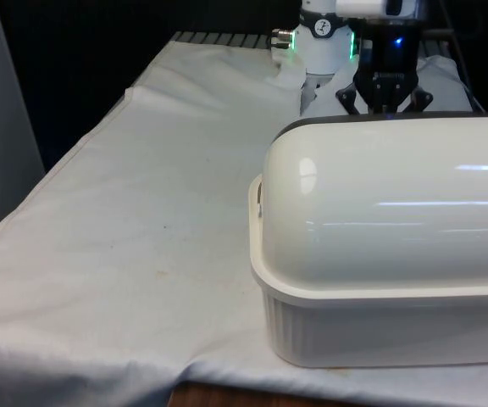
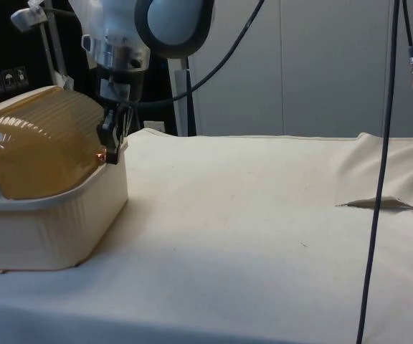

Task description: Open the lid, then close it.

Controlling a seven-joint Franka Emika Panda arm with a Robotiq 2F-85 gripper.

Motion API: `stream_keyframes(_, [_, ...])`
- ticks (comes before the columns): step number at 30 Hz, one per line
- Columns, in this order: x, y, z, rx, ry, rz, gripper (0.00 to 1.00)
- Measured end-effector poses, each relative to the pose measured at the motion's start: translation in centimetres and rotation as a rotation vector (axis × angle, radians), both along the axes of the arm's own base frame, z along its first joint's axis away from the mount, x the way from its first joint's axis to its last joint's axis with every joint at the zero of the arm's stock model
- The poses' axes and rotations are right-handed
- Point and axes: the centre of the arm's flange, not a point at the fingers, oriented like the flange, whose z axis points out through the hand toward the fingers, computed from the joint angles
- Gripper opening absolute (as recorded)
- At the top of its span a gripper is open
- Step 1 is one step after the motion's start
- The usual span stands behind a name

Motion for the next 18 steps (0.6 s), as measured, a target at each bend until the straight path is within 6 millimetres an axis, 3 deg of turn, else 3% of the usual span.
stream_keyframes(18, [0.28, -0.04, 0.5, 0.0, -0.038, 0.008, 0.0])
